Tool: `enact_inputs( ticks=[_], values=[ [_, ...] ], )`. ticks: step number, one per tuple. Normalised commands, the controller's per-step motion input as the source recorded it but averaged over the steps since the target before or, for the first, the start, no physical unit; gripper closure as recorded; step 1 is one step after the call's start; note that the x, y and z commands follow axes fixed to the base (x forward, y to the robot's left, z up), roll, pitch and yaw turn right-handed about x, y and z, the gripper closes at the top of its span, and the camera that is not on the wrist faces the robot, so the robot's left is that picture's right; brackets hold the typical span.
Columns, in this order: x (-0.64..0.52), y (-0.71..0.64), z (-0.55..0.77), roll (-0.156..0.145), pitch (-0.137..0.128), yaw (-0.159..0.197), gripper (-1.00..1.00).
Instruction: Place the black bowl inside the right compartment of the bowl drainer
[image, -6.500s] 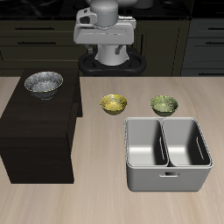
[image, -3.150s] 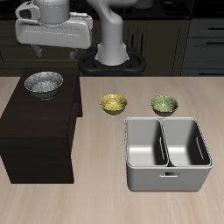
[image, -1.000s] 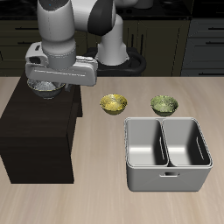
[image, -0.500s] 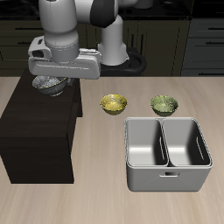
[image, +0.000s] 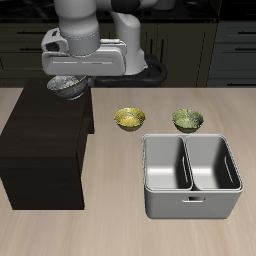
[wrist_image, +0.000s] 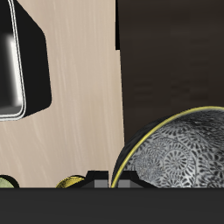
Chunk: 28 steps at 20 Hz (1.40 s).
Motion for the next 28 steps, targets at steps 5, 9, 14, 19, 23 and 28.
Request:
enact_inputs(
  ticks=[5, 9, 14, 19, 23, 28],
  values=[
    [-0.13, 0.30, 0.36, 0.011, -0.045, 0.017, 1.00],
    [-0.11, 0.27, 0.38, -0.005, -0.050, 0.016, 1.00],
    [0.05, 0.19, 0.16, -0.041, -0.022, -0.020, 1.00],
    [0.15, 0.32, 0.01, -0.023, -0.016, 0.003, 1.00],
    [0.17, 0.52, 0.02, 0.017, 0.010, -0.027, 1.00],
    [0.11, 0.59, -0.03, 0.061, 0.002, 0.006, 1.00]
  ],
)
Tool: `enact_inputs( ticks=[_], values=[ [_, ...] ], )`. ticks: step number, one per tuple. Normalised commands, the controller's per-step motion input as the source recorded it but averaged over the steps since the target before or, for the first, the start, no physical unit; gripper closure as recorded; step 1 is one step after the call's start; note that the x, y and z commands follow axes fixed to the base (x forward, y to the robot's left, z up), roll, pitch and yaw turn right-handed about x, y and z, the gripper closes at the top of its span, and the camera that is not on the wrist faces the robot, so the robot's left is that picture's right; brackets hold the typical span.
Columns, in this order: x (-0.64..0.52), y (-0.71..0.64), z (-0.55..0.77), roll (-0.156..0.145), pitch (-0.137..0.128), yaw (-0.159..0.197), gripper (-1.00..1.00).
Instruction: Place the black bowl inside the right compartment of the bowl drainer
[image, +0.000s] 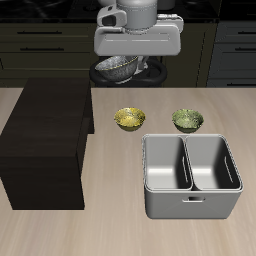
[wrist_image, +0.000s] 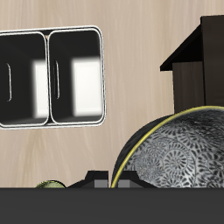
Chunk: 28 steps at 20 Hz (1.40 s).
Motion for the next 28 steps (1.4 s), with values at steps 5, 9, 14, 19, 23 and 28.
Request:
enact_inputs(
  ticks=[5, 9, 14, 19, 23, 28],
  values=[
    [0.10, 0.63, -0.08, 0.070, 0.006, 0.024, 1.00],
    [0.17, 0.39, -0.06, 0.049, -0.005, 0.023, 1.00],
    [0.24, 0.15, -0.08, 0.023, 0.007, -0.006, 1.00],
    [0.30, 0.04, -0.06, -0.043, 0.010, -0.016, 1.00],
    [0.29, 0.11, 0.06, -0.025, -0.009, -0.044, 1.00],
    [0.21, 0.20, 0.00, -0.019, 0.004, -0.028, 1.00]
  ],
)
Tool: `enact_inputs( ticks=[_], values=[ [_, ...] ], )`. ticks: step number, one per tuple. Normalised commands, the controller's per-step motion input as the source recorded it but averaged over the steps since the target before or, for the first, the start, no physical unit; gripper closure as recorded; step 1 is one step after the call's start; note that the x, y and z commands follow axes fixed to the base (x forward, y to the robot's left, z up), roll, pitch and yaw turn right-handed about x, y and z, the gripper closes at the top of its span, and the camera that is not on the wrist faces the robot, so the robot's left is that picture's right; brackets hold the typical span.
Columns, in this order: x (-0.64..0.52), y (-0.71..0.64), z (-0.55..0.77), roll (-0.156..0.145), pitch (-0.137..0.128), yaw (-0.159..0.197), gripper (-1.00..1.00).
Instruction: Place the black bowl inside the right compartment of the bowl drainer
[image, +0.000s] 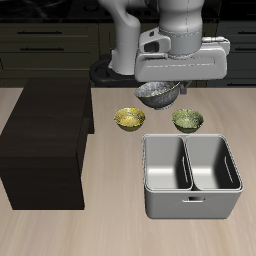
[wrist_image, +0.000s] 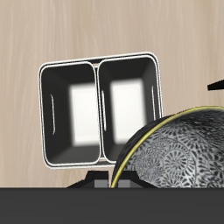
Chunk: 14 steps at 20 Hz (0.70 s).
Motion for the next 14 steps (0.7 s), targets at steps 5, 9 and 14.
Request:
enact_inputs(
  ticks=[5, 9, 14],
  values=[
    [0.11, 0.18, -0.03, -0.005, -0.002, -0.003, 1.00],
    [0.12, 0.13, -0.04, -0.010, 0.000, 0.008, 1.00],
    [0.10, 0.04, -0.07, -0.008, 0.001, -0.006, 1.00]
  ],
)
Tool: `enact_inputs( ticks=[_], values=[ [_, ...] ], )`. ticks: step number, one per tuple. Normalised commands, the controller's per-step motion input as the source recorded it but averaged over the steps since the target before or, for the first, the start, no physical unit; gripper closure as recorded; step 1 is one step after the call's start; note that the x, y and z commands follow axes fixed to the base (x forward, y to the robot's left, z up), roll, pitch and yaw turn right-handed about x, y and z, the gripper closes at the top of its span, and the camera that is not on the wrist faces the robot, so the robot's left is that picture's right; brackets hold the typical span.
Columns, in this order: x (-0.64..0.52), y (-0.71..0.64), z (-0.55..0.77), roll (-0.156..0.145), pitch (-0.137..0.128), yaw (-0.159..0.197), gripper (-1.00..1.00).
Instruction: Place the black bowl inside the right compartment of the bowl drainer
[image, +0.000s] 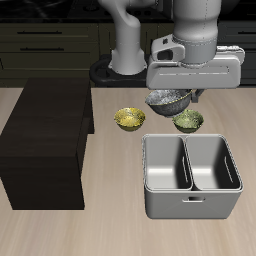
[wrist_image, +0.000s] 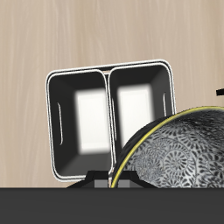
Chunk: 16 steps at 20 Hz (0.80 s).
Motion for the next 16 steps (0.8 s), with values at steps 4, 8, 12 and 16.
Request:
enact_inputs(
  ticks=[4, 8, 12, 16],
  values=[
    [0.09, -0.04, -0.18, -0.009, 0.016, -0.006, 1.00],
    [0.12, -0.09, -0.29, -0.019, 0.039, -0.019, 1.00],
    [0.14, -0.10, -0.36, -0.035, 0.043, 0.014, 1.00],
    [0.08, -0.03, -0.23, -0.013, 0.031, -0.002, 1.00]
  ],
)
